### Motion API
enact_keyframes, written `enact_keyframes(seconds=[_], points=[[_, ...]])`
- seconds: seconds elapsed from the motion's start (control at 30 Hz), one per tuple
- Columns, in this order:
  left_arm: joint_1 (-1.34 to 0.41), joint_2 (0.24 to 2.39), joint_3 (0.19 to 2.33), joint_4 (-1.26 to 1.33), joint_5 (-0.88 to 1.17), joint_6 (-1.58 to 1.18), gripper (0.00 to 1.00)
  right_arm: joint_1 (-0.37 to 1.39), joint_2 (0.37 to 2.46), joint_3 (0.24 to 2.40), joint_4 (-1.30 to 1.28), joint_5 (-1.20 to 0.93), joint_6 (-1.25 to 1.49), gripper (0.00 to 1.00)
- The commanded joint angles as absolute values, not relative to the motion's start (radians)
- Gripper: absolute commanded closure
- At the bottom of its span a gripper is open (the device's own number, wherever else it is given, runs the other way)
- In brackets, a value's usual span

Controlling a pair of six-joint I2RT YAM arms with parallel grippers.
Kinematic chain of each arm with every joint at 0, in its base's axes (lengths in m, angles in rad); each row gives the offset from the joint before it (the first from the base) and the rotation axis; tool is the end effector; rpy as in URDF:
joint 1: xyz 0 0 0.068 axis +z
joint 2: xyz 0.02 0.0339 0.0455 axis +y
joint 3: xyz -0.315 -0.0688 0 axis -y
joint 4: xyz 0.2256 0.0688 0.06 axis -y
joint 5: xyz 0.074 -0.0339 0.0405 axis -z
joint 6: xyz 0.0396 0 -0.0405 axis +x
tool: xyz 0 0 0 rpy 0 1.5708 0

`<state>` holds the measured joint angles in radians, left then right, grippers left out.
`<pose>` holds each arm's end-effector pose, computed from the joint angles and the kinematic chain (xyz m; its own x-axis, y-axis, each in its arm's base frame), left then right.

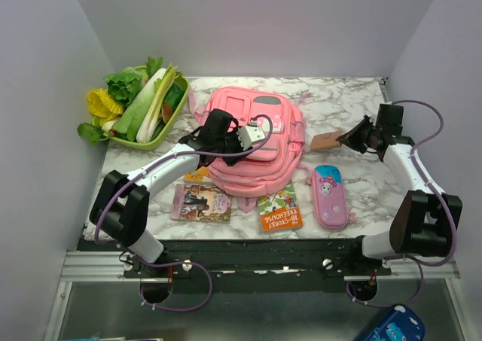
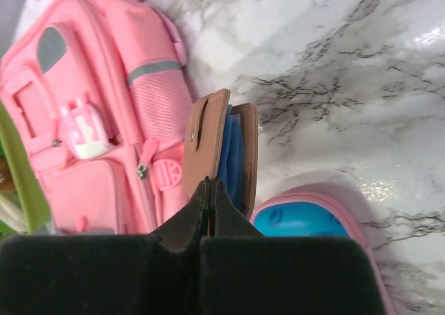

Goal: Pack the student bag
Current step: Pick up the personal item from the center of the board.

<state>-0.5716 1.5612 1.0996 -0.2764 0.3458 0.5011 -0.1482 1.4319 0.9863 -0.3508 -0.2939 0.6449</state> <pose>0.2686 -0.1887 0.3069 -0.1505 0.6342 -0.7584 0.9032 0.4001 0.1554 0.2827 -0.0306 0.3024 -0.6005 0.6714 -0.4344 0.3778 0.7170 0.5858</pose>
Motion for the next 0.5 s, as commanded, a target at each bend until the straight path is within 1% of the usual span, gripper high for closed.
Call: enact_keyframes(seconds=[0.0, 0.1, 0.13, 0.2, 0.23, 0.4, 0.43, 0.47], points=[[-0.575, 1.551, 1.118, -0.215, 0.293, 0.471, 0.50, -0.123, 1.367, 1.015, -0.364, -0.376, 0.689, 0.99], [-0.575, 1.559, 1.117, -0.189, 0.255, 0.439, 0.54, -0.092, 1.322, 1.015, -0.368, -0.388, 0.716, 0.99], [-0.575, 1.571, 1.127, -0.184, 0.246, 0.420, 0.58, -0.075, 1.303, 1.020, -0.376, -0.393, 0.722, 0.99], [-0.575, 1.583, 1.141, -0.189, 0.221, 0.405, 0.62, -0.057, 1.279, 1.023, -0.379, -0.399, 0.741, 0.99], [-0.575, 1.592, 1.155, -0.189, 0.216, 0.399, 0.66, -0.040, 1.269, 1.026, -0.382, -0.400, 0.747, 0.99], [-0.575, 1.598, 1.184, -0.176, 0.198, 0.361, 0.76, -0.002, 1.183, 1.017, -0.396, -0.423, 0.782, 0.99], [-0.575, 1.600, 1.189, -0.170, 0.184, 0.351, 0.82, -0.003, 1.172, 1.009, -0.396, -0.428, 0.796, 0.99], [-0.575, 1.600, 1.198, -0.158, 0.175, 0.342, 0.85, 0.020, 1.164, 0.999, -0.396, -0.433, 0.804, 0.99]])
